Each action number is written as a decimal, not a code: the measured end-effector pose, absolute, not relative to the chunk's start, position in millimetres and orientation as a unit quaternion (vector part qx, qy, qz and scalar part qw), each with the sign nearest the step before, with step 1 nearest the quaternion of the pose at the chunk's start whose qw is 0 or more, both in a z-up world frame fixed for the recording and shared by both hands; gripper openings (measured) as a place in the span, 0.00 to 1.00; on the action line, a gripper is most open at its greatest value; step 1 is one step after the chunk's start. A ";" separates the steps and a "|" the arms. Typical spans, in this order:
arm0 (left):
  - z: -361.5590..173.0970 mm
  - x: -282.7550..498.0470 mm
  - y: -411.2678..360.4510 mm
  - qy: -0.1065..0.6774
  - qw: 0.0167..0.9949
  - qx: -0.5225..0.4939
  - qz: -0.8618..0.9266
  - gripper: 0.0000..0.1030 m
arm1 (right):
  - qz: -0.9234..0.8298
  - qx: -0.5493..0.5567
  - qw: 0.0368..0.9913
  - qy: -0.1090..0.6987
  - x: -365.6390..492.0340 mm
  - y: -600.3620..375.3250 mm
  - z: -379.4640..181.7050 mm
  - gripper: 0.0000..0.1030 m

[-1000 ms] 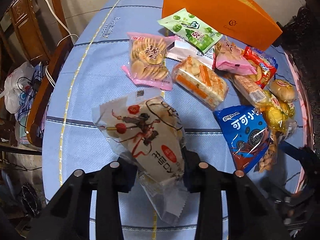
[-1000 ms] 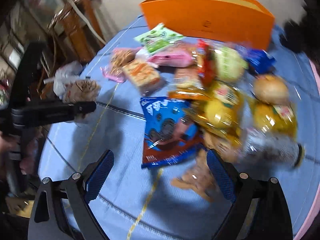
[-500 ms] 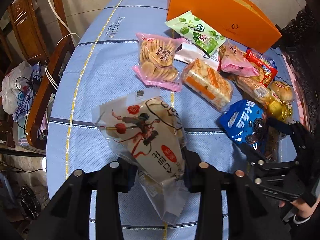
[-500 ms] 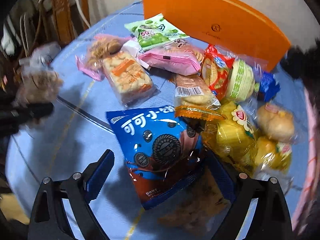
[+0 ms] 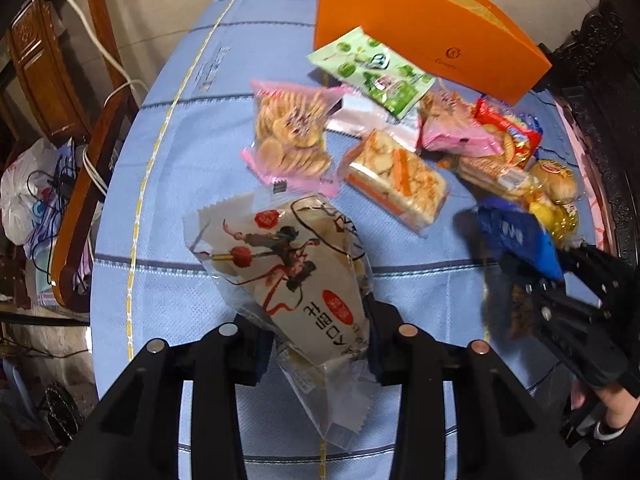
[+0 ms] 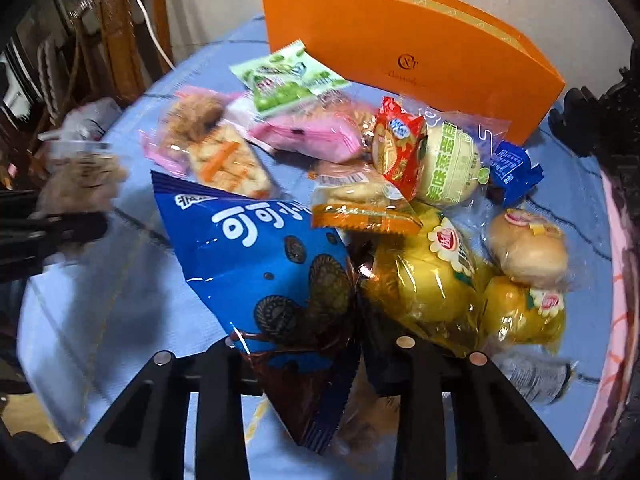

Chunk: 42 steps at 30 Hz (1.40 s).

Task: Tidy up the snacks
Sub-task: 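Drop both bags into the orange box by opening both tools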

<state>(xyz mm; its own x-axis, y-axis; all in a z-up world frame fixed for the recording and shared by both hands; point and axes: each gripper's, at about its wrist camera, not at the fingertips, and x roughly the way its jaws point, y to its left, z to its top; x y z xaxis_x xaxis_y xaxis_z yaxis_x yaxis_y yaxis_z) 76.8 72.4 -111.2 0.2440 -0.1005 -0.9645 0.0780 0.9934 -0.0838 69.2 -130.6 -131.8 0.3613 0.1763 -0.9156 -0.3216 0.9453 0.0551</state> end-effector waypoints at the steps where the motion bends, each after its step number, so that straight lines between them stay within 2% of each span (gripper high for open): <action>1: -109.4 77.0 71.0 0.610 0.790 -0.008 -0.058 0.35 | 0.156 -0.067 0.825 0.540 64.6 -131.3 -127.3 0.33; 9: -86.4 76.2 47.7 0.588 0.804 0.001 -0.086 0.35 | 0.182 -0.043 0.827 0.531 29.3 -145.3 -95.0 0.33; 21: -27.3 97.3 -1.2 0.546 0.828 0.010 -0.128 0.35 | 0.161 0.001 0.869 0.468 61.1 -191.3 -17.5 0.33; 32: 34.5 184.1 -27.9 0.495 0.860 -0.010 -0.126 0.35 | 0.127 0.040 0.903 0.408 149.9 -230.4 37.2 0.33; 42: 38.4 271.0 -47.4 0.491 0.864 0.007 -0.109 0.36 | 0.107 0.061 0.910 0.396 223.1 -245.8 34.3 0.33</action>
<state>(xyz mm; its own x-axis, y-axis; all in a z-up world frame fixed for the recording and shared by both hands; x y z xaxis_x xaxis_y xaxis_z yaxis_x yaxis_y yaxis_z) 271.0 -47.4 38.4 0.4936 -0.1822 -0.8504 0.1955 0.9760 -0.0956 223.1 -245.8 34.3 0.6643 0.2424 -0.7071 -0.1459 0.9698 0.1954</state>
